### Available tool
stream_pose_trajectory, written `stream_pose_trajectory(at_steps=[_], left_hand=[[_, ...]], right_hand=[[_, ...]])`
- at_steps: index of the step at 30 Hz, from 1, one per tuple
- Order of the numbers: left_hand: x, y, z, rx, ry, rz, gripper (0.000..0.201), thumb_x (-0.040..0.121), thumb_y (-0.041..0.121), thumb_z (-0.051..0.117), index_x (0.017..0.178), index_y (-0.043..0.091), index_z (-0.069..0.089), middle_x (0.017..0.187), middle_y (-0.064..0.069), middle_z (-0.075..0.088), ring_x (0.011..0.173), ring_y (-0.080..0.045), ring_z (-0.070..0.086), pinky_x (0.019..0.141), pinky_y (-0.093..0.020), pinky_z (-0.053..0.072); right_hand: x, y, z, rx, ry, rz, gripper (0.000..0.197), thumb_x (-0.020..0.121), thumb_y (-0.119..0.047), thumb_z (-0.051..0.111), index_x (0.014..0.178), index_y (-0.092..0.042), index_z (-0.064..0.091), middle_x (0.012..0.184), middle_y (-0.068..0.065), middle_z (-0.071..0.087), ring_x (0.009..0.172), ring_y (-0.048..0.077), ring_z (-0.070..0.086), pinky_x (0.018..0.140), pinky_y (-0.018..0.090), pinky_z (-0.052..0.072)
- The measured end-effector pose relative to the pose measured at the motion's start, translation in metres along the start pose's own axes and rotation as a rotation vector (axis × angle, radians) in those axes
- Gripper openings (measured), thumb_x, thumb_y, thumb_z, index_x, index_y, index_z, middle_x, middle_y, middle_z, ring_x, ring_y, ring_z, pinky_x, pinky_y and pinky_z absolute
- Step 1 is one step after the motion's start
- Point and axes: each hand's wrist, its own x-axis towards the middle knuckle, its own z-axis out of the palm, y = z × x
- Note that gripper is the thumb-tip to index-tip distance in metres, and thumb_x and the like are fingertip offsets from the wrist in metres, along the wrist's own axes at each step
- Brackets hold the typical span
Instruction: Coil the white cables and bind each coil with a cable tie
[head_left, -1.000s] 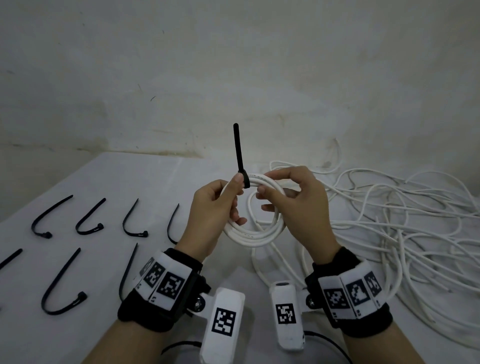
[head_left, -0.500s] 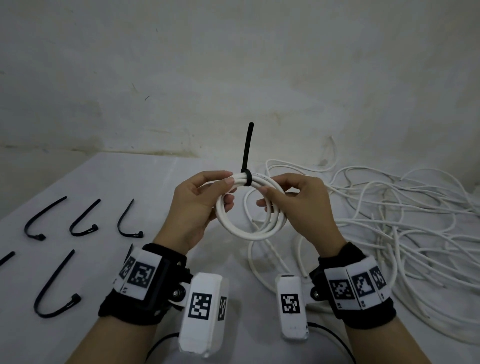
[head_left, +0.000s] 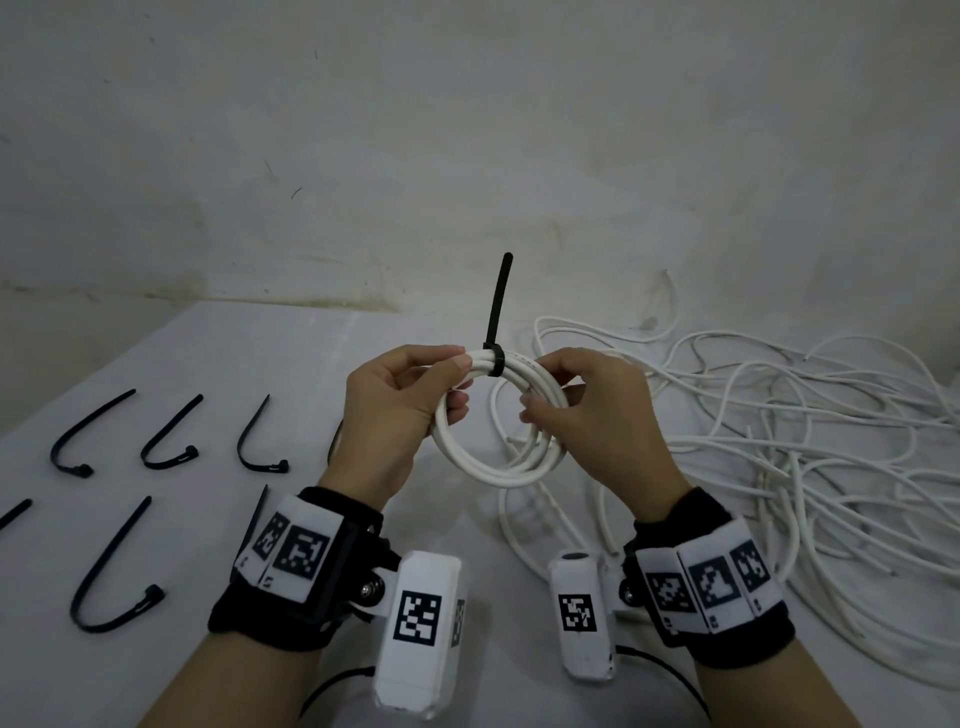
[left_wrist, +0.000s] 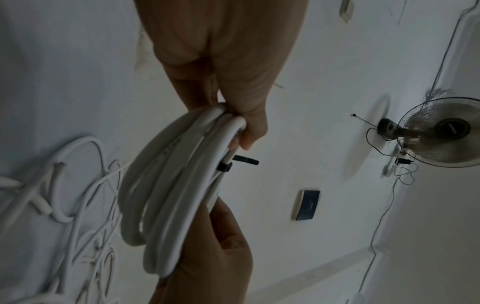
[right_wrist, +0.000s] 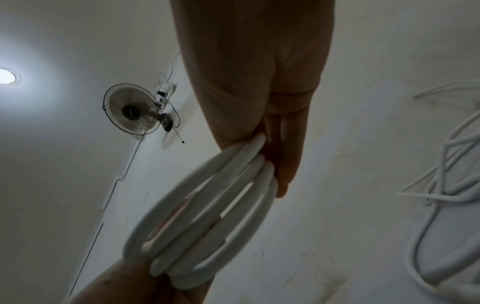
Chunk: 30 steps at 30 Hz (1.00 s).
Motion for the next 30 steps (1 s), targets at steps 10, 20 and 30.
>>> stream_pose_trajectory(at_steps=[10,20,30], left_hand=[[0.000,-0.001,-0.001,-0.011,-0.036,-0.026,0.007,0.088,0.008,0.063,0.091,0.009,0.069,0.067,-0.004,0.071,0.050,-0.008,0.057,0.055,-0.018,0.051],[0.001,0.003,-0.003,-0.076,-0.100,-0.119,0.012,0.092,0.004,0.054,0.095,0.004,0.066,0.072,-0.010,0.072,0.045,-0.007,0.049,0.049,-0.017,0.047],[-0.003,0.002,-0.002,0.059,-0.241,-0.134,0.025,0.099,0.020,0.046,0.100,0.006,0.067,0.085,-0.009,0.072,0.040,-0.005,0.031,0.042,-0.016,0.033]], right_hand=[[-0.005,-0.010,-0.009,0.133,0.045,-0.034,0.035,0.079,-0.003,0.071,0.096,-0.028,0.053,0.071,0.009,0.062,0.063,0.026,0.070,0.060,0.043,0.058],[-0.005,-0.011,-0.011,0.116,-0.010,-0.169,0.026,0.080,0.000,0.071,0.083,-0.023,0.061,0.074,0.007,0.065,0.060,0.018,0.069,0.058,0.035,0.057],[-0.004,-0.006,-0.004,0.151,-0.025,-0.215,0.018,0.075,0.001,0.076,0.088,-0.010,0.069,0.081,0.006,0.068,0.062,0.014,0.068,0.059,0.022,0.055]])
